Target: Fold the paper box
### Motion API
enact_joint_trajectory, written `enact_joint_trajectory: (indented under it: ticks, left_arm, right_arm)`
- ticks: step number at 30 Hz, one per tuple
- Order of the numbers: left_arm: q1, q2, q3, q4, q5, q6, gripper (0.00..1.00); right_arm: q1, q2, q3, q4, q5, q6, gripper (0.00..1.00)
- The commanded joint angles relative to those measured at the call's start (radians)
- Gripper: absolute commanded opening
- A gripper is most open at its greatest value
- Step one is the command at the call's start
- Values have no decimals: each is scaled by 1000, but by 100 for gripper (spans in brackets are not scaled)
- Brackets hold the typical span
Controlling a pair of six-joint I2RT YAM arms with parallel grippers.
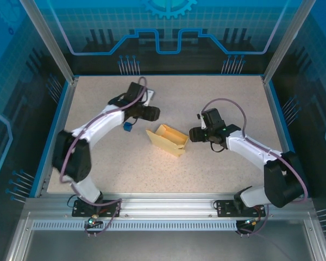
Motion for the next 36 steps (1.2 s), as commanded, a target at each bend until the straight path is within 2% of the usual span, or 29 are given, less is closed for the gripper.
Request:
enact_joint_trajectory:
  ticks: [1,7,9,12,17,21,25,36]
  left_arm:
    - [28,-127,-165,139,-110,-103,66]
    - [32,-301,-432,165,-238,-192,67]
    - [32,-335,-495,164,-248,-221,67]
    - [32,-374,-587,184,-205,-269,66]
    - [-3,-440,-729,323,-51,-334,65]
    - [-74,-448,-804,479,-36,-393,66]
    - [-98,-412,-834,634,-5,-451,67]
    - [-124,-211,-725,776,32,-465,68]
  right_arm:
    - [1,49,59,-17,34,-23,65]
    - [4,156,140,-45,82,-36,65]
    - [9,175,155,-55,96,-40,65]
    - [9,191,168,-63,99,-42,65]
    - [9,216,196,-91,101,-54,65]
    - [9,238,216,-102,103,-61,65]
    - [9,255,241,-129,114,-76,65]
    - [-23,224,226,-159,148,-96,65]
